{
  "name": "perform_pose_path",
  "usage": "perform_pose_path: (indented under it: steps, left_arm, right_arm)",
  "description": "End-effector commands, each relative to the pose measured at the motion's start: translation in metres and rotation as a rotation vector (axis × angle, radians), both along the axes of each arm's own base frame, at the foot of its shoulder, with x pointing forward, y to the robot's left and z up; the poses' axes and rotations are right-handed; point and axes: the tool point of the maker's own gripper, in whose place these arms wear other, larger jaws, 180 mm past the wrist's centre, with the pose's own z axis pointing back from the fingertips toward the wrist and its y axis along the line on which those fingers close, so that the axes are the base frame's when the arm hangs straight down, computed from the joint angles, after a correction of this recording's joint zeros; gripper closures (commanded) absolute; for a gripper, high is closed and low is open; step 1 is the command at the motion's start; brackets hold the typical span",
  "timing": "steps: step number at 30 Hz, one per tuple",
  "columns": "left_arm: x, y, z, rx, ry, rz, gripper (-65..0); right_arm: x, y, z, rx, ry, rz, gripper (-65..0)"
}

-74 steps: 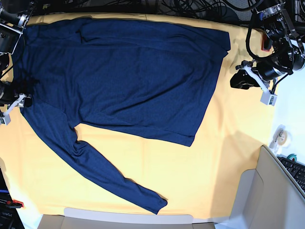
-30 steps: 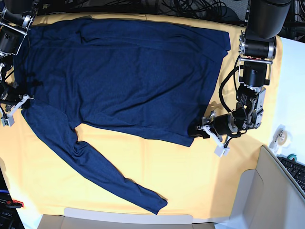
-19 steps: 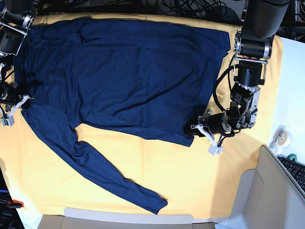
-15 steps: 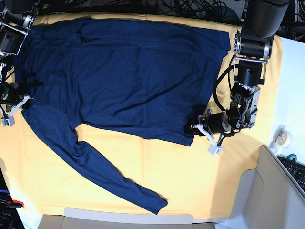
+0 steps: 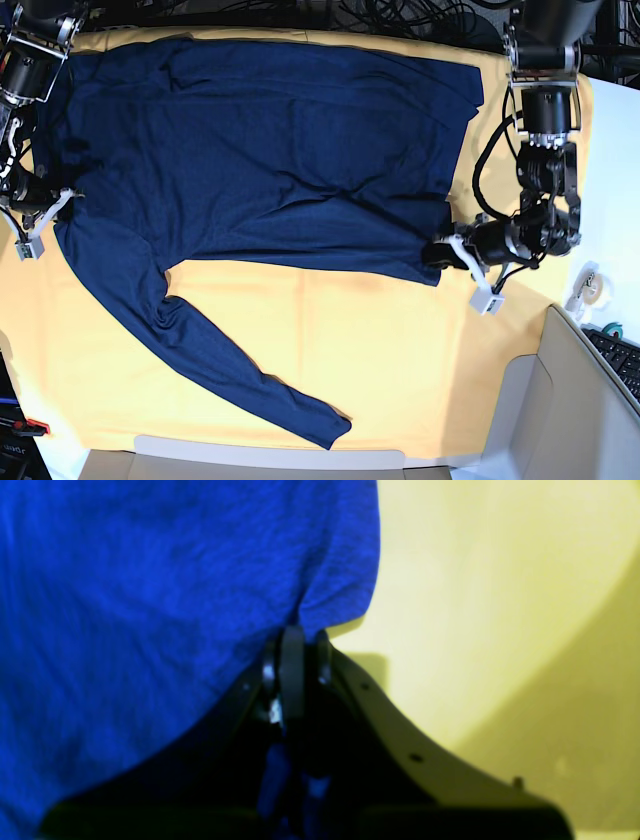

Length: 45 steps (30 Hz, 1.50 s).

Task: Fold the T-shirt properly
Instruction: 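Lift the grasped edges and fold them toward the shoulder edge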

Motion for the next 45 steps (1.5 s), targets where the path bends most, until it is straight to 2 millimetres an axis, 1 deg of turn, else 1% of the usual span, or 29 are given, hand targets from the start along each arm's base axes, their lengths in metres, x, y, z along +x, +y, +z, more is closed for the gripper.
perform_pose_path:
  steps: [1,2,4,9,12,14,16,20,22,24,29,31,33,35,36,37,39,42,43,45]
  left_arm:
    - [0.004,0.010,0.019,0.009,-0.055,0.012,-0.4]
    - [-0.002,0.014,0.023,0.017,-0.066,0.016,-0.3]
    - [-0.017,0.021,0.027,0.041,-0.079,0.021,-0.3]
    - [-0.046,0.031,0.047,0.107,-0.138,0.026,-0.3]
    - [-0.062,0.032,0.055,0.142,-0.161,0.018,-0.3]
    - [-0.074,0.031,0.055,0.159,-0.161,0.010,-0.2]
    - [-0.086,0.029,0.050,0.170,-0.145,-0.001,-0.2]
    - [-0.112,0.025,0.037,0.180,-0.098,-0.019,-0.2]
    - [-0.122,0.025,0.028,0.183,-0.069,-0.020,-0.2]
    - [-0.127,0.026,0.023,0.181,-0.051,-0.019,-0.2]
    - [-0.129,0.026,0.021,0.183,-0.043,-0.022,-0.6]
    - [-0.129,0.025,0.020,0.186,-0.035,-0.030,-3.3]
    - [-0.129,0.024,0.020,0.186,-0.035,-0.031,-9.1]
    - [-0.129,0.024,0.020,0.186,-0.035,-0.031,-16.6]
    - [-0.129,0.025,0.020,0.187,-0.036,-0.029,-18.8]
    - [-0.130,0.026,0.020,0.187,-0.035,-0.027,-19.7]
    - [-0.129,0.026,0.020,0.187,-0.034,-0.024,-19.7]
    - [-0.129,0.026,0.020,0.187,-0.034,-0.024,-19.7]
    - [-0.130,0.026,0.020,0.187,-0.033,-0.025,-19.7]
    - [-0.130,0.026,0.020,0.187,-0.033,-0.025,-19.7]
  right_arm:
    - [0.008,-0.008,0.020,-0.034,-0.049,0.016,0.0]
    - [0.005,-0.006,0.021,-0.046,-0.051,0.026,0.0]
    - [-0.004,-0.010,0.022,-0.065,-0.052,0.024,0.0]
    - [-0.026,-0.037,0.030,-0.077,-0.076,-0.068,0.0]
    - [-0.036,-0.046,0.032,-0.089,-0.076,-0.092,0.0]
    - [-0.042,-0.046,0.032,-0.103,-0.070,-0.086,0.0]
    - [-0.046,-0.045,0.031,-0.113,-0.063,-0.077,0.0]
    - [-0.051,-0.042,0.026,-0.107,-0.052,-0.075,0.0]
    - [-0.051,-0.041,0.025,-0.104,-0.051,-0.076,0.0]
    - [-0.051,-0.041,0.024,-0.103,-0.049,-0.077,0.0]
    - [-0.051,-0.041,0.024,-0.102,-0.047,-0.077,0.0]
    - [-0.051,-0.041,0.024,-0.102,-0.046,-0.075,0.0]
    - [-0.051,-0.041,0.024,-0.102,-0.046,-0.075,-0.7]
    - [-0.052,-0.040,0.022,-0.098,-0.045,-0.076,-6.4]
    - [-0.052,-0.038,0.021,-0.092,-0.045,-0.077,-9.7]
    - [-0.052,-0.036,0.019,-0.087,-0.044,-0.077,-13.8]
    - [-0.052,-0.036,0.019,-0.087,-0.044,-0.077,-21.7]
    - [-0.052,-0.035,0.020,-0.086,-0.048,-0.078,-30.5]
    - [-0.052,-0.035,0.020,-0.086,-0.048,-0.078,-32.3]
    - [-0.049,-0.035,0.022,-0.086,-0.056,-0.078,-33.9]
